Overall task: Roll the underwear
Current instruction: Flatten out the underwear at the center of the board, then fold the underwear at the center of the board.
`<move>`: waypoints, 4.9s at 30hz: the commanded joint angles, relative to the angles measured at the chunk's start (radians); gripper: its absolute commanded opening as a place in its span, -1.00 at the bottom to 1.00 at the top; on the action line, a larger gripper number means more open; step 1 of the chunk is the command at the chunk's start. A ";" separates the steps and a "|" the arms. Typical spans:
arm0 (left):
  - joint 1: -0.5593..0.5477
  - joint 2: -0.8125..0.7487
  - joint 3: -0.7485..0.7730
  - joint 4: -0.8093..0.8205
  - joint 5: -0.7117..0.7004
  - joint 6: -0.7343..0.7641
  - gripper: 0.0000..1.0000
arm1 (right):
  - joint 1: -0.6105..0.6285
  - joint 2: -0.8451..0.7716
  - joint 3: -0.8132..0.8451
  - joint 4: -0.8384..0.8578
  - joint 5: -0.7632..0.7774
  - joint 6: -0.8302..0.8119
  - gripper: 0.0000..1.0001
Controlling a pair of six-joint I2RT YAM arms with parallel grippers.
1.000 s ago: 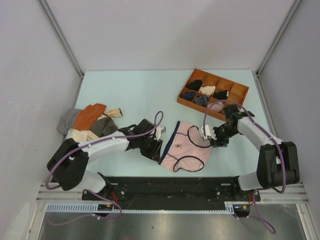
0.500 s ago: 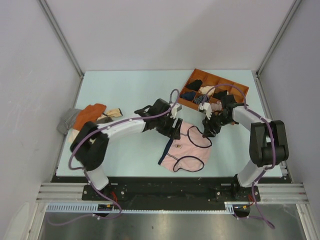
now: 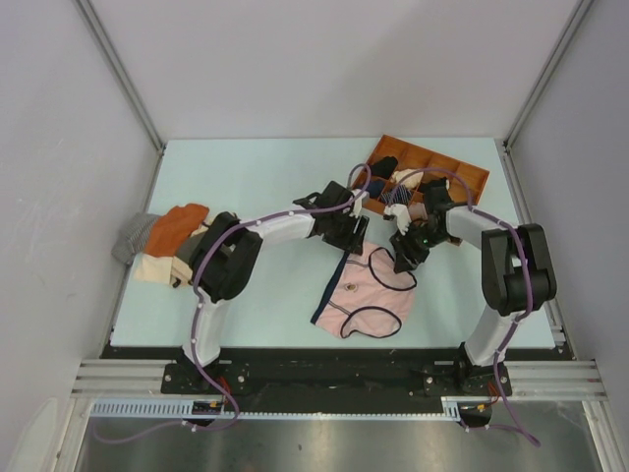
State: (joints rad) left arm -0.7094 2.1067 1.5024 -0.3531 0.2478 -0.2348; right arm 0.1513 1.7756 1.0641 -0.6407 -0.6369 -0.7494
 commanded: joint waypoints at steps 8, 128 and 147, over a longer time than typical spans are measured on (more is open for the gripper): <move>-0.007 0.078 0.050 -0.006 -0.019 0.000 -0.09 | 0.013 0.087 0.094 -0.020 0.028 0.048 -0.44; 0.349 -0.877 -0.504 -0.060 -0.087 0.302 1.00 | 0.321 0.644 1.034 -0.263 -0.084 0.191 -0.66; 0.370 -0.163 -0.206 0.092 0.324 0.106 0.42 | 0.304 0.599 1.004 -0.240 -0.170 0.143 -0.89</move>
State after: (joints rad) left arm -0.3473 1.9102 1.2526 -0.3271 0.4873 -0.0841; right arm 0.4679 2.4290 2.0659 -0.8978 -0.7612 -0.6029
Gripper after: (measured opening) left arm 0.765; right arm 0.067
